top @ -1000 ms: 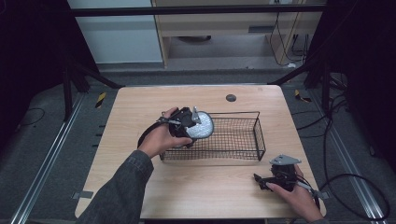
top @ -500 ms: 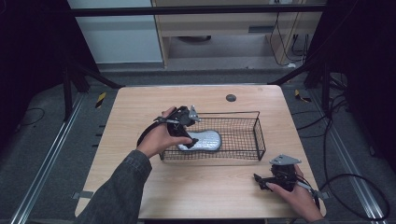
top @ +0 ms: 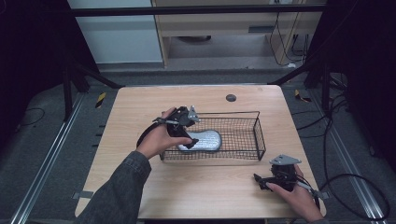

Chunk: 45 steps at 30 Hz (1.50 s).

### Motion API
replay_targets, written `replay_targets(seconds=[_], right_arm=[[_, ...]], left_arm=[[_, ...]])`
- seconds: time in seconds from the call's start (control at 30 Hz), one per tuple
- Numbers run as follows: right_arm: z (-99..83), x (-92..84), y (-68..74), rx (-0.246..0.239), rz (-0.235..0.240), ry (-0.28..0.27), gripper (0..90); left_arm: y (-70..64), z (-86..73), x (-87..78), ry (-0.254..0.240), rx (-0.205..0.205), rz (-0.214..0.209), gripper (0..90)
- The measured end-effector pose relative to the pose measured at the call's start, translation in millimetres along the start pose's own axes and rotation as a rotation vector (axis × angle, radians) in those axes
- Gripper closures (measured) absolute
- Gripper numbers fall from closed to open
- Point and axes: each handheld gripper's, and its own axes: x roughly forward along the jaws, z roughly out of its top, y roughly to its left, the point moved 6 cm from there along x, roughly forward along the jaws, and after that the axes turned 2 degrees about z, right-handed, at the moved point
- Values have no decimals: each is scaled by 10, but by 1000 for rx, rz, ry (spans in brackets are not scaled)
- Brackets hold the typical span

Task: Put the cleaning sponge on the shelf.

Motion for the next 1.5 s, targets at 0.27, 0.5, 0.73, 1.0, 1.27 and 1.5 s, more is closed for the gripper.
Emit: replay_targets(seconds=[0.27, 0.5, 0.73, 1.0, 1.27, 1.5], right_arm=[[0, 0, 0, 0, 0, 0, 4], [0, 0, 0, 0, 0, 0, 4], [0, 0, 0, 0, 0, 0, 4], [0, 0, 0, 0, 0, 0, 4], [0, 0, 0, 0, 0, 0, 4], [-1, 0, 0, -1, 0, 0, 4]], left_arm=[[-46, 25, -25, -10, 3, -8, 53], [-88, 45, -34, -18, -2, -16, 49], [-126, 38, -45, -30, -25, -27, 48], [-171, 32, -121, -59, -81, -34, 43], [-253, -4, -171, -78, -120, -32, 41], [-343, -37, -200, -94, -140, -28, 37]])
